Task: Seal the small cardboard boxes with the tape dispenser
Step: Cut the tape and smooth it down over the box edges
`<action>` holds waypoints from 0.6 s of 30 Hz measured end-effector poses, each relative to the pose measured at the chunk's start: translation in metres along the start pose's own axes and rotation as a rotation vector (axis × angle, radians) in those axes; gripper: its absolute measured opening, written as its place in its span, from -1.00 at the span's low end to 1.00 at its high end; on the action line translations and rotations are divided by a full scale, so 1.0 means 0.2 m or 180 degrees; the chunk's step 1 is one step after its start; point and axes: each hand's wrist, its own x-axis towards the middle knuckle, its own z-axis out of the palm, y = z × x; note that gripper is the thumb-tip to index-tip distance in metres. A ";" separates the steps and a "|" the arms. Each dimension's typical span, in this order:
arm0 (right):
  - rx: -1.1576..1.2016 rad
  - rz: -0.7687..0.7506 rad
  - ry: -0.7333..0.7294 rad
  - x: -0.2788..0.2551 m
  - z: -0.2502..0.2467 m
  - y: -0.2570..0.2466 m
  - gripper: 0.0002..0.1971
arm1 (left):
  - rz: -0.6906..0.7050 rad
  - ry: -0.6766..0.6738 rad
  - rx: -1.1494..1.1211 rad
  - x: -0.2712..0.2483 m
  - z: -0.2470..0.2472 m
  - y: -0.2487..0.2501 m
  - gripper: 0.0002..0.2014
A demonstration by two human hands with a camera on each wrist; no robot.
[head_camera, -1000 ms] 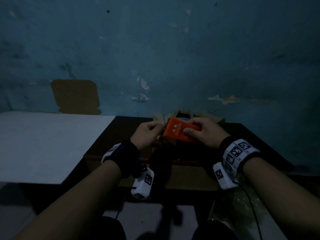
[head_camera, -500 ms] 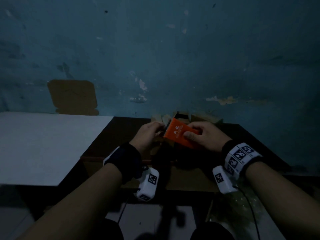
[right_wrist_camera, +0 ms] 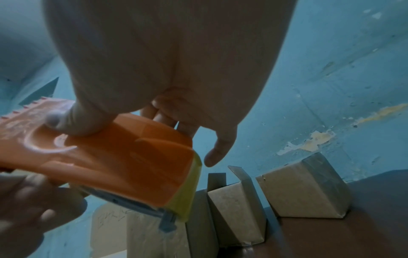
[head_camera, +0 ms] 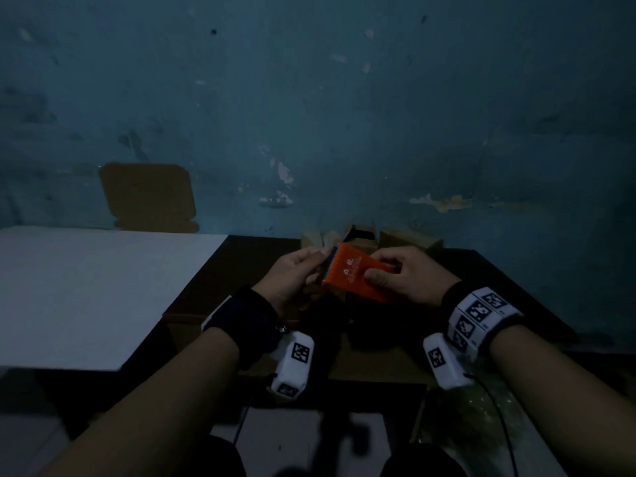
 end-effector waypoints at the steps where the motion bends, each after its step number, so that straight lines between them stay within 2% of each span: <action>1: -0.0023 0.0021 -0.0006 0.00 0.00 0.01 -0.63 | 0.0008 0.0033 0.0017 0.00 0.00 0.00 -0.77; 3: -0.0079 0.0065 -0.0030 0.00 0.00 0.02 -0.61 | 0.0072 0.0111 0.0110 0.00 0.00 0.00 -0.81; 9: -0.0077 0.0210 -0.0073 0.01 0.02 0.02 -0.54 | 0.0630 0.0630 0.0797 0.03 -0.02 -0.05 -0.78; 14: -0.0132 0.0272 -0.0137 0.02 0.03 0.05 -0.46 | 0.0869 0.0983 0.1885 0.05 -0.06 -0.05 -0.86; 16: -0.0074 0.0270 -0.0097 0.02 0.04 0.05 -0.50 | 0.0840 0.1041 0.1739 0.05 -0.05 -0.05 -0.85; 18: -0.0024 0.0283 -0.0060 0.02 0.04 0.05 -0.52 | 0.0532 0.0930 0.0998 0.04 -0.04 -0.04 -0.81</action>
